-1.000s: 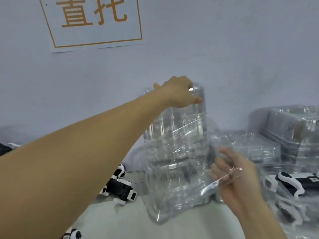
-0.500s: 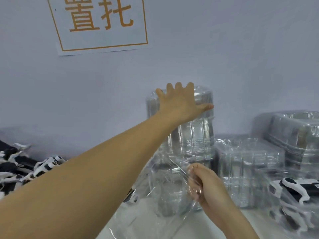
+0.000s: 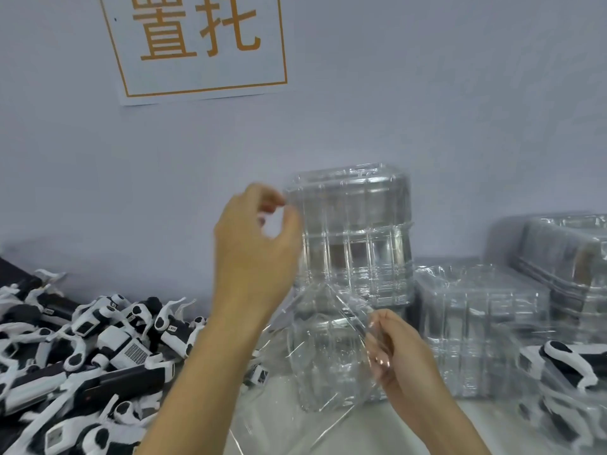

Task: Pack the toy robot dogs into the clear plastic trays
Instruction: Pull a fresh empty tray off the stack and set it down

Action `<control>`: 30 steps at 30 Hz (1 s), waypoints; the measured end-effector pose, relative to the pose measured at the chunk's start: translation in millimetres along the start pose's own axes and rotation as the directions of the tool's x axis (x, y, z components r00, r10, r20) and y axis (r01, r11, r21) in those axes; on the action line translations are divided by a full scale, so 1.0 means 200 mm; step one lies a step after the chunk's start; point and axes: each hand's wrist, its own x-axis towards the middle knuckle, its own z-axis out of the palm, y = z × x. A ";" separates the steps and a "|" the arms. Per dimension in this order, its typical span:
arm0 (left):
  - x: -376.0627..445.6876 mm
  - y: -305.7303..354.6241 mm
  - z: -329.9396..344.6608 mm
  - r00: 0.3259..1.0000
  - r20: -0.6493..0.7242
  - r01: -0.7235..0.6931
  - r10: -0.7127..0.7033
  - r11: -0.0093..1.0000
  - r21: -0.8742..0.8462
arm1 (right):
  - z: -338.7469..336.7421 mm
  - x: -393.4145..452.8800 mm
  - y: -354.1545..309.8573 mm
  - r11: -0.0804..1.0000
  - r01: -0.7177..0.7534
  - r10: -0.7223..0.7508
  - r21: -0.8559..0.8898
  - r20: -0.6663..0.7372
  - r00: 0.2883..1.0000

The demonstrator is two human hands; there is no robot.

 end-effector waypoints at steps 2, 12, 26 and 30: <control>-0.12 -0.13 -0.15 0.995 -0.020 0.096 -0.097 0.995 -0.041 | 0.00 -0.01 0.00 0.999 0.029 -0.030 0.045 0.022 0.999; -0.54 -0.54 -0.32 0.631 0.311 0.685 -0.711 0.323 -0.653 | 0.11 -0.05 0.08 0.984 0.130 -0.130 0.123 -0.009 0.992; -0.68 -0.58 -0.35 0.440 0.312 0.864 -0.842 0.303 -0.402 | 0.05 -0.19 0.14 0.847 -0.082 0.074 -0.525 -0.037 0.997; -0.71 -0.61 -0.29 0.387 0.334 0.910 -0.860 0.299 -0.286 | 0.05 -0.24 0.08 0.667 -0.177 0.200 -0.724 -0.055 0.978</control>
